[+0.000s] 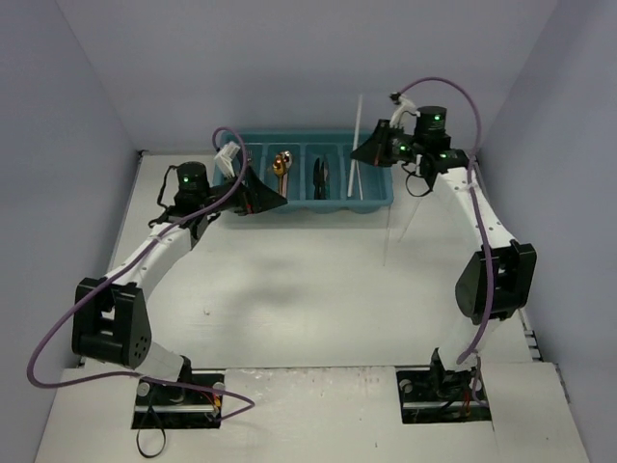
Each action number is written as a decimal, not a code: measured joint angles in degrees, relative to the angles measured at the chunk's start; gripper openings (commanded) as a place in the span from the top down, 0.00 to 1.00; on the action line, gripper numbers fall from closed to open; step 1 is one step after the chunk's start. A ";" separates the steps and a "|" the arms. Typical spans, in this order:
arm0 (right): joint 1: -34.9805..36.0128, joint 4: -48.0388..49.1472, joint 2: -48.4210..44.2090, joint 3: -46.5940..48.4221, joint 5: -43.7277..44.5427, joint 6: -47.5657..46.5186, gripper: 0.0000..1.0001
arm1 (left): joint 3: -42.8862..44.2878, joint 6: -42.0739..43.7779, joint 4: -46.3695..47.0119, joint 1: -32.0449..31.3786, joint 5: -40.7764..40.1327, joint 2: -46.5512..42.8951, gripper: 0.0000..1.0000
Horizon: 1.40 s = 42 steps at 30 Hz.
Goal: Sort the eating utensils into containers
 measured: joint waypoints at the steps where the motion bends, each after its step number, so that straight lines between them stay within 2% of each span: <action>1: -1.64 -0.06 0.60 0.90 3.00 -0.95 1.00 | 0.71 2.71 -3.10 1.10 -0.99 -0.62 0.09; 5: -4.95 -0.53 3.03 3.47 13.78 -3.41 1.00 | 3.65 11.25 -12.51 2.33 -4.79 -3.15 0.09; 11: -1.65 -0.90 10.04 9.14 26.44 -5.01 1.00 | 4.08 17.54 -19.61 2.33 -7.88 -5.89 0.09; 18: 0.22 -2.25 20.14 13.99 31.60 -6.77 1.00 | 3.84 19.45 -24.49 2.33 -10.65 -5.95 0.09; 24: 0.18 -4.45 24.25 14.10 33.30 -8.12 1.00 | 2.99 19.85 -25.85 2.33 -11.66 -5.95 0.09; 25: 0.20 -4.53 24.57 14.13 33.49 -8.50 0.97 | 2.96 19.86 -25.91 2.33 -11.77 -5.95 0.09; 28: 0.59 -5.21 25.67 15.00 33.77 -9.73 0.70 | 2.95 19.86 -25.93 2.33 -11.91 -5.95 0.09; 30: 1.04 -5.95 26.52 16.32 33.89 -10.49 0.63 | 2.95 19.88 -25.94 2.33 -12.00 -5.95 0.09; 38: 2.19 -8.47 26.31 17.80 32.77 -10.78 0.62 | 2.95 19.88 -25.96 2.33 -12.26 -5.95 0.09; 42: 1.45 -9.65 21.25 15.28 32.25 -10.23 0.63 | 2.95 19.86 -26.00 2.33 -12.49 -5.95 0.09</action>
